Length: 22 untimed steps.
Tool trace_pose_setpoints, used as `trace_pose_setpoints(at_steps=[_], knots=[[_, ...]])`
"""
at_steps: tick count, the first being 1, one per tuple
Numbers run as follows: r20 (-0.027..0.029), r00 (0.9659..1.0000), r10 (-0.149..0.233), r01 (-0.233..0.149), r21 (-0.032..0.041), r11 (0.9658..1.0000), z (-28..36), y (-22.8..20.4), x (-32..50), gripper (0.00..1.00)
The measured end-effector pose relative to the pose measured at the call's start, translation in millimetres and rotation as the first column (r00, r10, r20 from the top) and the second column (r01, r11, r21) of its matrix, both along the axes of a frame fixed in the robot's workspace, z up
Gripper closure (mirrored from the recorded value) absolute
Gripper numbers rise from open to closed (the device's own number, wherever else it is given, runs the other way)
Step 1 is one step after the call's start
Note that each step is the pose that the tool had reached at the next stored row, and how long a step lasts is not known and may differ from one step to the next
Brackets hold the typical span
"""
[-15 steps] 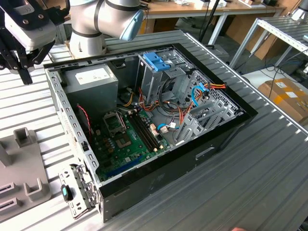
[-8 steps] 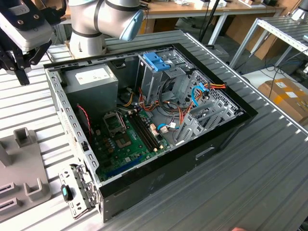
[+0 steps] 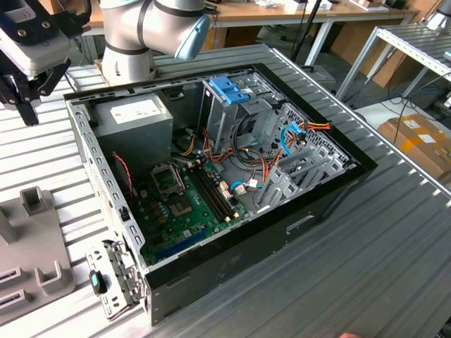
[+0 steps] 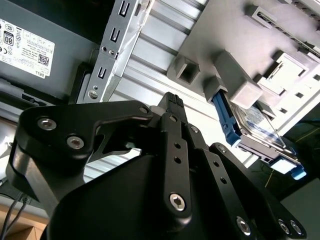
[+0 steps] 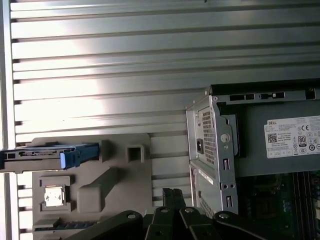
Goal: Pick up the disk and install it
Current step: 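Reach for the disk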
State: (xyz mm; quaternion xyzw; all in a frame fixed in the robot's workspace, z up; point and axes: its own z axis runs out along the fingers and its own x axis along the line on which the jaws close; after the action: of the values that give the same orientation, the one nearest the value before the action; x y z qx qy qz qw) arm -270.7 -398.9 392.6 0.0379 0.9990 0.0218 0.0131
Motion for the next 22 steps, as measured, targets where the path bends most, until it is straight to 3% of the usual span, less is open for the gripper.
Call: trace_pose_setpoints(at_steps=[10,22], knots=[[-0.0001,1.0000,0.000,0.000,0.0000,1.0000,-0.1,0.0,-6.4,0.89],[-0.0001,1.0000,0.000,0.000,-0.0001,1.0000,-0.6,0.0,-22.9,0.89]])
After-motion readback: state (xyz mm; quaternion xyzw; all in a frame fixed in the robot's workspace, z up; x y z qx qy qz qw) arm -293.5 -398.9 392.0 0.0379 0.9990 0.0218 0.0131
